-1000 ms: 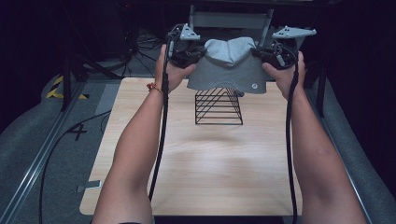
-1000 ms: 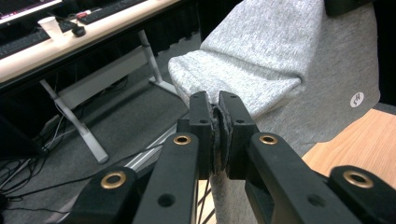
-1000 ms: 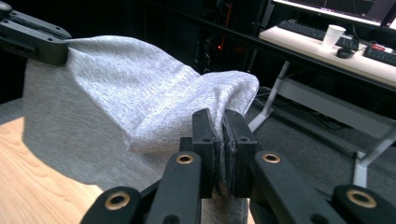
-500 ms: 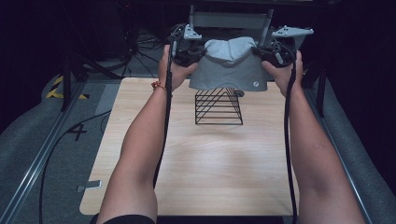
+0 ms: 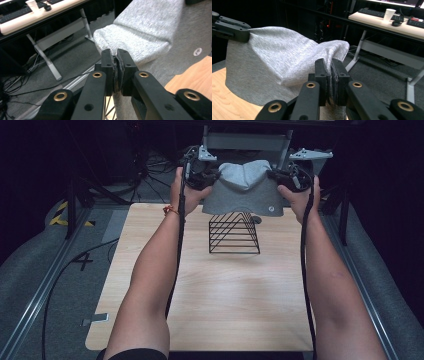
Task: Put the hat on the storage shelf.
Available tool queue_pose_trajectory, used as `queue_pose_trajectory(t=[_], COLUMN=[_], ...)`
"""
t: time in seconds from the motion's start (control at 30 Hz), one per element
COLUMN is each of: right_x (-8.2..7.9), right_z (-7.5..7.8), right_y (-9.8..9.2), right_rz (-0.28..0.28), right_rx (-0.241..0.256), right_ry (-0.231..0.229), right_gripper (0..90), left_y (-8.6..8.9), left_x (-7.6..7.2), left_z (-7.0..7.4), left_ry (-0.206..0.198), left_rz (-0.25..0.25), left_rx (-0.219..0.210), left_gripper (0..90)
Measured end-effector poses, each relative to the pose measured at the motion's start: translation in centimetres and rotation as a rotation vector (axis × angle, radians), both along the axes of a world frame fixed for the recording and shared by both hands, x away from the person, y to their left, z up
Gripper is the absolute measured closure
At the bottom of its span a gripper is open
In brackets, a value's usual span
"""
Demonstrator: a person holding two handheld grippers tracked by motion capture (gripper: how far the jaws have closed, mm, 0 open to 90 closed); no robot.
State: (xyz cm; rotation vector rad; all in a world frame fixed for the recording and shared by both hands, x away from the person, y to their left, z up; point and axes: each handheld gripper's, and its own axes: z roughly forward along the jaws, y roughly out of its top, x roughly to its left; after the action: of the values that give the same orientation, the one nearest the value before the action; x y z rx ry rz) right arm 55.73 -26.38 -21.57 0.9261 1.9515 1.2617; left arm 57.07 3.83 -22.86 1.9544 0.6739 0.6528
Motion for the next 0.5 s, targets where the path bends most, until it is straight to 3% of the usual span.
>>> queue_pose_trajectory(t=[0.23,0.3,0.43,0.5], right_x=[-0.9,-1.2,-1.9,-2.2], right_z=[-0.5,-0.7,-0.6,-0.5], right_y=[0.2,0.2,0.1,-0.1], right_rz=[0.016,0.021,0.031,0.033], right_rx=[-0.026,-0.022,-0.014,-0.016], right_ry=[0.006,0.002,-0.003,-0.009], right_gripper=[84.5,84.5,84.5,84.5], left_y=[1.0,1.2,1.4,1.6], left_x=[-0.9,-1.4,-2.1,-2.6], left_z=[-0.6,-0.6,-0.5,-0.2], left_ry=[0.02,0.017,0.016,0.012], left_rz=[-0.012,-0.021,-0.04,-0.053], left_rx=[-0.029,-0.058,-0.06,-0.084], left_gripper=[84.7,84.6,84.7,84.7])
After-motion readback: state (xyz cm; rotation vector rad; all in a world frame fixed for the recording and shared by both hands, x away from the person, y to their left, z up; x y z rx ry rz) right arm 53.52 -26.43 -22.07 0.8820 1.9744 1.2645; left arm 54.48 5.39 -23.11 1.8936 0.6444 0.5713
